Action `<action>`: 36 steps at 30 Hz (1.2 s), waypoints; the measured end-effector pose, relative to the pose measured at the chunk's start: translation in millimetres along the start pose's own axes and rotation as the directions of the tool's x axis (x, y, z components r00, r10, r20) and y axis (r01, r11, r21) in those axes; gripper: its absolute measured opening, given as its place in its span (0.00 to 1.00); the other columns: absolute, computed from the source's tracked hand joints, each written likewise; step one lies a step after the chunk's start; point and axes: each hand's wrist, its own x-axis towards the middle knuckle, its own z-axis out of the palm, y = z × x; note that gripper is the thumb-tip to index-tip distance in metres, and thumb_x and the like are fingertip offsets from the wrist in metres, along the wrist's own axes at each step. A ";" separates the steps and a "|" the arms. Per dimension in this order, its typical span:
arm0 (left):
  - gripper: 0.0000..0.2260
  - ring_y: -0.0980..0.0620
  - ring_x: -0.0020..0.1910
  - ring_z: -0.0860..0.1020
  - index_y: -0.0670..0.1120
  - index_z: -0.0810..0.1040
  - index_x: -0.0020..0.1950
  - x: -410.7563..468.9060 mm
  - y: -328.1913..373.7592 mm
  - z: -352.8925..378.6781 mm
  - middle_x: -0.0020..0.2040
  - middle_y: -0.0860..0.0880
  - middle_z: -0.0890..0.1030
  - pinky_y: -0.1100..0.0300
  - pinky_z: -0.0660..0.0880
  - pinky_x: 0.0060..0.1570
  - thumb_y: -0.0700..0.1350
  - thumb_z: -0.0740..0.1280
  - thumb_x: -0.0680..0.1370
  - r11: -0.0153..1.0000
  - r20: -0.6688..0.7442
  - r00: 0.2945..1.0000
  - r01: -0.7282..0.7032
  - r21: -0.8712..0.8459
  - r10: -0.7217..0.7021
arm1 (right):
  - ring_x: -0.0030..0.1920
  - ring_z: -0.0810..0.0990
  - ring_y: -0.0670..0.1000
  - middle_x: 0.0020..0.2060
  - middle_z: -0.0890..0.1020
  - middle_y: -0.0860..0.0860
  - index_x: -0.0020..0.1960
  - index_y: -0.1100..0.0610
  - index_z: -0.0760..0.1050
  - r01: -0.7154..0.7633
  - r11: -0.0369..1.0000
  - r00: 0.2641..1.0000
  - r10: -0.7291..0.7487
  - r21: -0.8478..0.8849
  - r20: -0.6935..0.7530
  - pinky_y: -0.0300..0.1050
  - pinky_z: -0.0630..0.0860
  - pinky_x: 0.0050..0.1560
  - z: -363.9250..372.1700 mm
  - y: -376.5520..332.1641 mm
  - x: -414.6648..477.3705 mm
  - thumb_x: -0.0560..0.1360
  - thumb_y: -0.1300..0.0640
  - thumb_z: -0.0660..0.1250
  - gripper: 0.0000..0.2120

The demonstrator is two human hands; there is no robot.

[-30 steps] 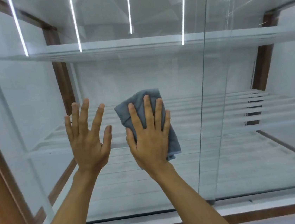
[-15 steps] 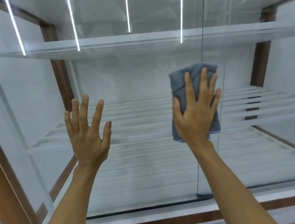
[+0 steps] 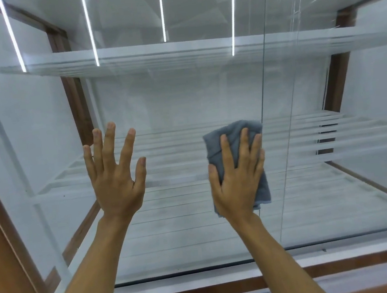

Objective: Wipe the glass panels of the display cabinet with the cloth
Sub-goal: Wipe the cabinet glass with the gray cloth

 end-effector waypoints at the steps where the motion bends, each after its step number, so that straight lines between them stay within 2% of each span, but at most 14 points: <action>1: 0.23 0.38 0.80 0.56 0.50 0.63 0.80 -0.1 0.1 -0.2 0.80 0.41 0.61 0.40 0.49 0.79 0.54 0.55 0.85 1.000 -0.001 1.000 0.003 -0.003 -0.003 | 0.81 0.45 0.61 0.80 0.54 0.59 0.79 0.55 0.62 0.027 1.000 0.999 -0.027 -0.003 0.021 0.65 0.48 0.79 3.6 -9.7 -4.3 0.82 0.47 0.58 0.28; 4: 0.23 0.39 0.81 0.56 0.50 0.63 0.80 -0.6 -0.6 0.1 0.81 0.41 0.60 0.39 0.49 0.79 0.55 0.55 0.85 1.000 0.004 1.000 0.003 -0.004 -0.003 | 0.81 0.46 0.62 0.81 0.52 0.57 0.81 0.52 0.55 0.131 0.991 0.989 -0.130 -0.004 0.076 0.64 0.46 0.79 15.6 -40.7 -13.6 0.82 0.45 0.57 0.29; 7: 0.23 0.39 0.81 0.56 0.50 0.62 0.80 -1.4 -2.0 0.2 0.81 0.41 0.60 0.39 0.50 0.79 0.55 0.55 0.85 1.000 0.015 1.000 -0.009 0.009 0.009 | 0.81 0.42 0.60 0.81 0.50 0.56 0.81 0.50 0.50 0.167 0.986 0.982 -0.165 -0.014 0.095 0.62 0.42 0.80 23.7 -59.7 -10.9 0.82 0.45 0.57 0.32; 14: 0.23 0.39 0.81 0.56 0.49 0.63 0.80 -1.7 -3.1 -0.2 0.81 0.42 0.60 0.39 0.50 0.79 0.55 0.55 0.85 1.000 0.017 1.000 -0.010 0.026 0.010 | 0.81 0.39 0.57 0.80 0.51 0.56 0.81 0.49 0.49 0.260 0.964 0.963 -0.255 -0.051 0.088 0.63 0.44 0.79 19.4 -55.4 20.8 0.83 0.43 0.54 0.30; 17: 0.23 0.40 0.81 0.56 0.49 0.65 0.79 -1.9 -3.9 -0.7 0.81 0.42 0.60 0.39 0.50 0.79 0.54 0.56 0.85 1.000 0.010 1.000 -0.010 0.023 0.010 | 0.81 0.45 0.60 0.80 0.55 0.57 0.81 0.50 0.54 0.269 0.961 0.962 -0.264 -0.066 0.069 0.65 0.46 0.79 13.1 -45.5 38.2 0.83 0.43 0.55 0.29; 21: 0.23 0.39 0.81 0.56 0.49 0.64 0.80 -1.0 -3.6 -0.6 0.81 0.42 0.60 0.39 0.50 0.79 0.54 0.57 0.85 1.000 0.010 1.000 -0.004 0.011 0.004 | 0.80 0.51 0.63 0.80 0.58 0.59 0.80 0.51 0.59 0.198 0.976 0.980 -0.198 -0.086 0.006 0.66 0.48 0.78 -1.4 -19.7 67.1 0.83 0.44 0.57 0.28; 27: 0.23 0.39 0.81 0.55 0.49 0.64 0.80 -0.5 -3.4 -2.8 0.81 0.42 0.60 0.41 0.48 0.79 0.54 0.57 0.85 1.000 0.019 1.000 -0.004 0.017 0.003 | 0.80 0.51 0.63 0.80 0.56 0.60 0.80 0.53 0.58 0.008 0.998 0.996 -0.014 -0.068 -0.089 0.64 0.48 0.79 -24.8 37.7 82.2 0.83 0.47 0.59 0.28; 32: 0.23 0.40 0.81 0.55 0.47 0.65 0.79 -9.6 -14.9 -21.6 0.81 0.42 0.59 0.42 0.48 0.80 0.51 0.58 0.84 0.999 0.037 0.999 0.015 -0.051 -0.013 | 0.80 0.49 0.64 0.80 0.54 0.61 0.81 0.54 0.57 -0.120 0.993 0.987 0.119 -0.002 -0.109 0.64 0.50 0.79 -24.9 51.2 50.8 0.83 0.49 0.59 0.28; 36: 0.23 0.41 0.81 0.55 0.44 0.66 0.78 -45.4 -62.3 -55.7 0.81 0.42 0.60 0.41 0.48 0.80 0.51 0.58 0.84 0.999 0.022 0.998 0.050 -0.004 -0.050 | 0.80 0.49 0.66 0.80 0.54 0.63 0.80 0.56 0.58 -0.160 0.987 0.983 0.161 0.018 -0.091 0.65 0.49 0.79 -9.9 36.7 3.1 0.83 0.50 0.59 0.28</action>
